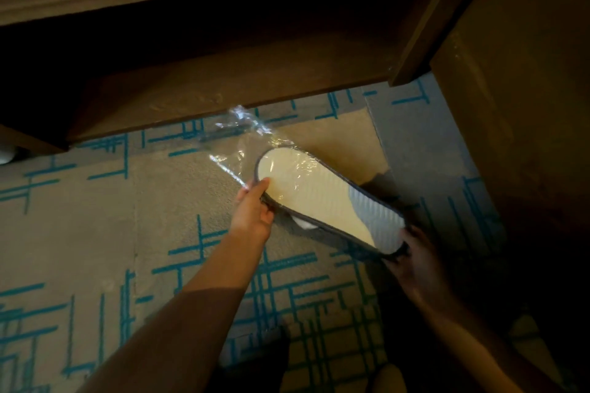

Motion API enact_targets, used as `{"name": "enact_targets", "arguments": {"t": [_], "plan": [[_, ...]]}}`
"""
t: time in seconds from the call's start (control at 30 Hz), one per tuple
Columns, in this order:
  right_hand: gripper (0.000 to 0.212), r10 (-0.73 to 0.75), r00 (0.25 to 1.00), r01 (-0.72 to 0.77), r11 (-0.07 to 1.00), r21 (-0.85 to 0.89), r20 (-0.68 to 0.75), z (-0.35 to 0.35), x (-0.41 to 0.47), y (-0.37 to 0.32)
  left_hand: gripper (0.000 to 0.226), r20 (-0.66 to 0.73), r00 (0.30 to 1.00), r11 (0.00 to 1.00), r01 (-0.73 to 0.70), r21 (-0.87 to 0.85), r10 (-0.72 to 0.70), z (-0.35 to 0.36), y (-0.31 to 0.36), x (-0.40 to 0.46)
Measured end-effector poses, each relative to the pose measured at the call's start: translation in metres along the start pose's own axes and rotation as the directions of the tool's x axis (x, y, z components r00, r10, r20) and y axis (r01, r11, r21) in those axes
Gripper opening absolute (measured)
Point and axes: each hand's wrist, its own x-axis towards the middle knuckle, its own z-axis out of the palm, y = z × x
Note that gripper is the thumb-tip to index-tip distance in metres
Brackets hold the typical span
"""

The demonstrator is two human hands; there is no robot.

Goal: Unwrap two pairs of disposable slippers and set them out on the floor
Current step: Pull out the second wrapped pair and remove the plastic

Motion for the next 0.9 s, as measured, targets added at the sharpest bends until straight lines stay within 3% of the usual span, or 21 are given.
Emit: {"name": "enact_targets", "arguments": {"t": [0.1,0.2,0.3,0.37,0.4,0.43,0.47,0.5,0.53,0.57,0.6,0.63,0.7,0.8,0.9], "plan": [[0.019,-0.030,0.998,0.031,0.999,0.020,-0.046,-0.013,0.014,-0.017,0.036,-0.055,0.998,0.999,-0.036,-0.021,0.035,-0.013,0.000,0.003],[0.018,0.037,0.992,-0.027,0.996,0.081,-0.121,-0.026,0.023,-0.027,0.044,0.001,1.000,0.998,-0.011,-0.069,0.011,-0.023,0.002,0.003],[0.018,0.073,0.989,-0.051,0.986,0.160,-0.132,-0.029,0.024,-0.029,0.053,0.010,1.000,0.998,0.008,0.070,-0.009,-0.023,0.003,-0.001],[0.017,0.077,0.990,-0.051,0.976,0.210,-0.118,-0.025,0.021,-0.027,0.053,-0.176,0.983,0.976,-0.023,0.217,0.062,-0.022,-0.002,-0.009],[0.015,0.059,0.992,-0.036,0.978,0.204,-0.108,-0.024,0.019,-0.025,0.048,-0.329,0.930,0.954,-0.063,0.294,0.163,-0.025,-0.006,-0.013],[0.018,0.048,0.994,-0.027,0.979,0.201,-0.102,-0.023,0.019,-0.023,0.039,-0.446,0.828,0.893,-0.136,0.428,0.340,-0.032,-0.009,-0.018],[0.028,0.043,0.994,-0.020,0.975,0.220,-0.098,-0.023,0.020,-0.021,0.029,-0.432,0.714,0.748,-0.194,0.634,0.551,-0.040,-0.012,-0.023],[0.038,0.033,0.995,-0.009,0.968,0.251,-0.091,-0.023,0.020,-0.020,0.022,-0.252,0.647,0.493,-0.219,0.842,0.720,-0.049,-0.015,-0.028],[0.044,0.022,0.997,0.000,0.964,0.264,-0.080,-0.021,0.017,-0.020,0.025,0.008,0.635,0.181,-0.234,0.955,0.773,-0.059,-0.020,-0.029],[0.046,0.020,0.997,0.000,0.969,0.249,-0.078,-0.019,0.016,-0.020,0.034,0.252,0.672,-0.101,-0.256,0.961,0.696,-0.066,-0.024,-0.028],[0.044,0.039,0.997,-0.021,0.970,0.240,-0.072,-0.016,0.015,-0.022,0.044,0.415,0.715,-0.304,-0.288,0.908,0.563,-0.071,-0.025,-0.023],[0.042,0.069,0.996,-0.051,0.961,0.273,-0.058,-0.014,0.014,-0.024,0.052,0.504,0.740,-0.430,-0.318,0.845,0.445,-0.073,-0.025,-0.017],[0.036,0.101,0.994,-0.086,0.943,0.322,-0.033,-0.009,0.015,-0.028,0.060,0.549,0.782,-0.540,-0.339,0.771,0.294,-0.071,-0.023,-0.004],[0.019,0.079,0.997,-0.074,0.942,0.327,-0.002,-0.001,0.013,-0.032,0.063,0.487,0.846,-0.518,-0.324,0.792,0.215,-0.054,-0.017,0.010],[0.015,0.055,0.997,-0.068,0.947,0.314,0.049,0.005,0.007,-0.038,0.058,0.535,0.833,-0.548,-0.384,0.743,0.143,-0.021,-0.006,0.015]]}}
